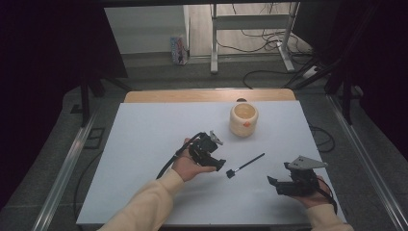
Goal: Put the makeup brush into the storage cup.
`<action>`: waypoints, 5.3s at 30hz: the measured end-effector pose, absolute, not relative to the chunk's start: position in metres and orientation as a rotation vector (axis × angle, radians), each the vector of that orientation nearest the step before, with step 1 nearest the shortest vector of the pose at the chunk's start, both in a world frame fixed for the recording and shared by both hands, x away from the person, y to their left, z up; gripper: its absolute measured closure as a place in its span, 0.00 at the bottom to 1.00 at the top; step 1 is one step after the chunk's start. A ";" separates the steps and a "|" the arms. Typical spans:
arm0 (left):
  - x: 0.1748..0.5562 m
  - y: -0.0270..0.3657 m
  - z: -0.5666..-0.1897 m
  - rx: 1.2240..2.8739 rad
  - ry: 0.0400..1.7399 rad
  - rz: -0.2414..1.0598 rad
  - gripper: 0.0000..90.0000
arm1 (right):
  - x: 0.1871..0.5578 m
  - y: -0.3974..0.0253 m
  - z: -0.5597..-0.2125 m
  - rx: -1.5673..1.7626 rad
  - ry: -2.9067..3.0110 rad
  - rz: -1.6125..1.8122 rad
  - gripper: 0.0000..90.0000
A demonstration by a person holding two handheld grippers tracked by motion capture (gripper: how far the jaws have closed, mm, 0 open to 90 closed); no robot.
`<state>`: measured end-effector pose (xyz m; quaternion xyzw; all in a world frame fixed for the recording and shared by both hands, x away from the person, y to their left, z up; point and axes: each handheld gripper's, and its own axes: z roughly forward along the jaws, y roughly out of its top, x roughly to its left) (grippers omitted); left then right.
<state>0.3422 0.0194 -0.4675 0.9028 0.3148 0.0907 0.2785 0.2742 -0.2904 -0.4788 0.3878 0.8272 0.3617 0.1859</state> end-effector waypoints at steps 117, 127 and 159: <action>0.359 -0.005 -0.442 2.616 0.597 0.108 0.95 | 0.276 -0.294 -0.476 1.119 2.299 1.008 0.21; 0.353 0.014 -0.441 2.625 0.595 0.119 0.95 | 0.276 -0.290 -0.474 1.114 2.291 1.007 0.21; 0.329 0.074 -0.456 2.602 0.670 0.073 0.95 | 0.275 -0.260 -0.466 0.988 2.314 0.971 0.22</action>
